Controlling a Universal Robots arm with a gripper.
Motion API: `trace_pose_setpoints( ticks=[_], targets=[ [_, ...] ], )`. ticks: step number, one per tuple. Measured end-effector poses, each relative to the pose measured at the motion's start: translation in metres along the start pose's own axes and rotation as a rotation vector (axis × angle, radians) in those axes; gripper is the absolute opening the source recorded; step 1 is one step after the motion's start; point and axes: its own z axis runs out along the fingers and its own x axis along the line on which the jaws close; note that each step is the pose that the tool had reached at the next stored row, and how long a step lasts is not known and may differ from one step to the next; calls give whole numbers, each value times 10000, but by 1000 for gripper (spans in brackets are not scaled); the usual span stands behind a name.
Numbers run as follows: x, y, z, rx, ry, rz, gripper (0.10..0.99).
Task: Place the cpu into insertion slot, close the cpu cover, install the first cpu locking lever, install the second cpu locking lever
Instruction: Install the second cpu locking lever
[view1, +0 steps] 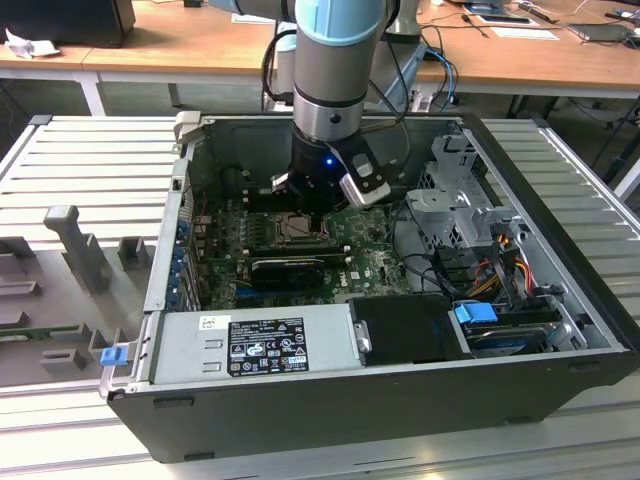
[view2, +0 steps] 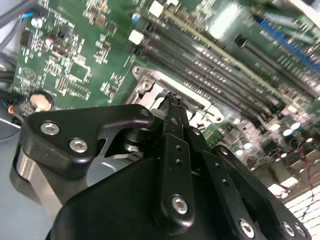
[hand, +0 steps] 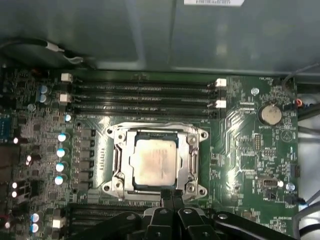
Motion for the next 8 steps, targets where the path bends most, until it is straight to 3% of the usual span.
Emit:
trace_pose_setpoints(
  ticks=[5, 6, 8],
  targets=[
    [64, -86, -3, -21, 0, -14, 106],
    [105, -97, -2, -87, 0, -22, 106],
    [176, -127, 3, -345, -10, -29, 106]
  ],
)
